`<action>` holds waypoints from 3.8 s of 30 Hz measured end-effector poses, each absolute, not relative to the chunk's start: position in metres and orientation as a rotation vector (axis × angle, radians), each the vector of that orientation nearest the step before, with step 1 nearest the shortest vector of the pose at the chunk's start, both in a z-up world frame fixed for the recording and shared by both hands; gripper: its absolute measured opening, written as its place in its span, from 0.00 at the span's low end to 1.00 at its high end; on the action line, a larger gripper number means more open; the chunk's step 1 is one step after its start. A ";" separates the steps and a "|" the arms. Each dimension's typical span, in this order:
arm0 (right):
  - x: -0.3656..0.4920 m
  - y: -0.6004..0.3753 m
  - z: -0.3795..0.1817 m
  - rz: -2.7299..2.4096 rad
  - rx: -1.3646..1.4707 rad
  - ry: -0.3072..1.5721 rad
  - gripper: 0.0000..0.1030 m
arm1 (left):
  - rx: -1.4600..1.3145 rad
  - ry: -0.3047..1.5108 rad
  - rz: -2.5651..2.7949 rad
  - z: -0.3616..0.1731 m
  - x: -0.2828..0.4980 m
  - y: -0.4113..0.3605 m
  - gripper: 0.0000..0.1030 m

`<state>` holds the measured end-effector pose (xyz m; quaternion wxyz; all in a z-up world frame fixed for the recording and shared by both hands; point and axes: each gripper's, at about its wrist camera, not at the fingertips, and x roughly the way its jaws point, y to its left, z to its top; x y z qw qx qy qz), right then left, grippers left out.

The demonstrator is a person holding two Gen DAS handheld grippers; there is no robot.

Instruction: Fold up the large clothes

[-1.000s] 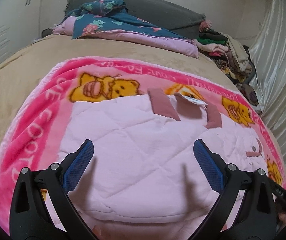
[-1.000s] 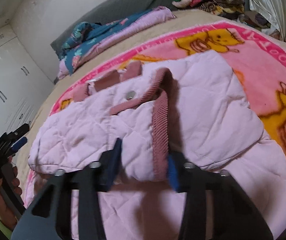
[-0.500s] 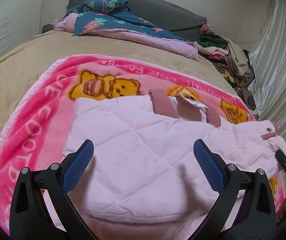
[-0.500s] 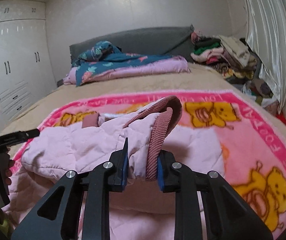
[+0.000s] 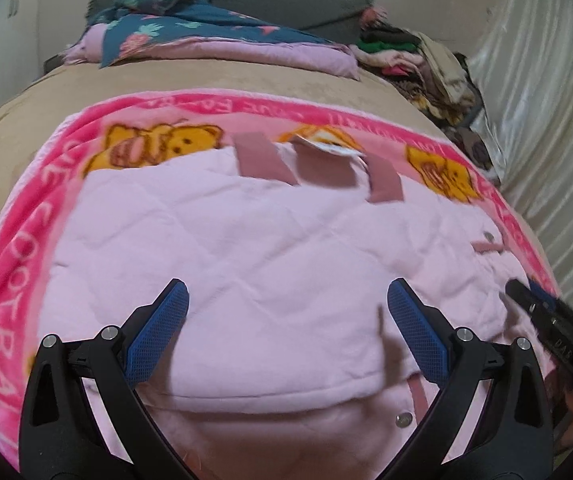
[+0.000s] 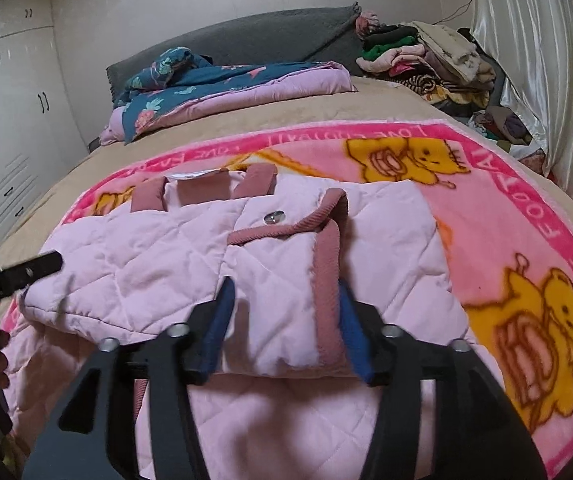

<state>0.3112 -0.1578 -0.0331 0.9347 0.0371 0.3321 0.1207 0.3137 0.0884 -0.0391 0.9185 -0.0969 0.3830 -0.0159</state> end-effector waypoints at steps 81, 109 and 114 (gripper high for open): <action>0.283 -0.141 -0.005 0.320 0.117 0.714 0.95 | -0.209 0.801 0.013 -0.024 0.286 0.096 0.92; 0.228 -0.171 0.038 0.366 0.119 0.619 0.96 | -0.242 0.724 0.076 0.004 0.196 0.100 0.92; 0.219 -0.182 0.040 0.351 0.113 0.615 0.96 | -0.253 0.719 0.091 0.008 0.179 0.102 0.92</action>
